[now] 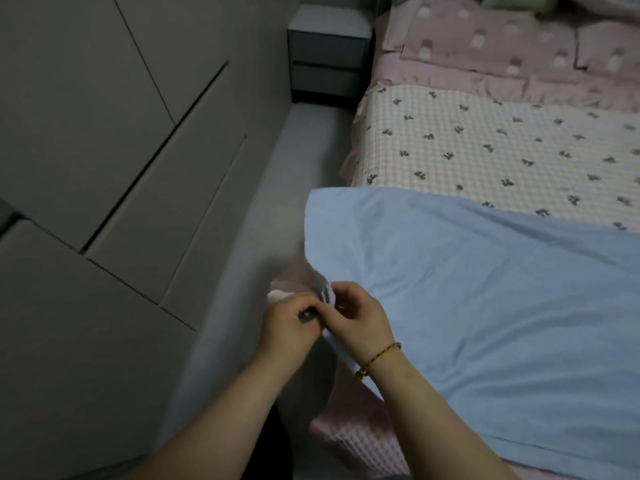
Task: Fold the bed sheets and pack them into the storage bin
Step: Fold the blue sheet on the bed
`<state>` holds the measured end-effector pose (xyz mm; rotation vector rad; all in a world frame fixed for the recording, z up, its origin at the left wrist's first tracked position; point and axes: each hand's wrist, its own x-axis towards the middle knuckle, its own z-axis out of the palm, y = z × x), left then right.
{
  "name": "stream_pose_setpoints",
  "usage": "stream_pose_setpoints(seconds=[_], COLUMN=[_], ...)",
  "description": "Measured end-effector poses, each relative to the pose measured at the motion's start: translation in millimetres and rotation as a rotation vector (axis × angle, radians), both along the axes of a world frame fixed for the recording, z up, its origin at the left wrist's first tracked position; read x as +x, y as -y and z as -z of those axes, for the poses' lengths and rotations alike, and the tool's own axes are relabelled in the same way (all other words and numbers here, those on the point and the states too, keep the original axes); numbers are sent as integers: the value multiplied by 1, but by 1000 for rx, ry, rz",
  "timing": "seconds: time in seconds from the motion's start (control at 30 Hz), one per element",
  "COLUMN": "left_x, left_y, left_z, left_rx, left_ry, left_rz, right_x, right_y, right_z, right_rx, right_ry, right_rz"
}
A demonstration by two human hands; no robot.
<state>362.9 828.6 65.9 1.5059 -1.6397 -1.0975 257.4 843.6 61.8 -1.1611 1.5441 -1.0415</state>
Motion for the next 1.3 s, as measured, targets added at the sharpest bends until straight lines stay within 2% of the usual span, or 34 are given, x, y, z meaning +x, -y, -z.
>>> stream_pose_setpoints(seconds=[0.2, 0.33, 0.43, 0.57, 0.77, 0.87, 0.93, 1.0, 1.17, 1.3], left_x=[14, 16, 10, 6, 12, 20, 23, 21, 12, 5], left_y=[43, 68, 78, 79, 81, 87, 93, 96, 102, 100], left_z=[1, 3, 8, 15, 24, 14, 7, -2, -20, -29], left_rx=[373, 442, 430, 361, 219, -104, -338, -456, -436, -303], left_ry=[-299, -256, -249, -192, 2, 116, 206, 191, 77, -24], left_rz=[81, 246, 318, 333, 429, 455, 470, 477, 495, 479], right_x=[11, 21, 24, 23, 24, 18, 13, 12, 16, 7], right_y=[28, 36, 39, 41, 31, 24, 22, 23, 30, 32], right_z=[10, 10, 12, 14, 10, 3, -4, -13, -35, -41], right_rx=[95, 119, 97, 119, 149, 99, 90, 96, 89, 62], right_ry=[-44, 116, 93, -40, -168, -329, -427, -425, -240, -327], right_rz=[259, 338, 433, 554, 534, 577, 499, 397, 284, 335])
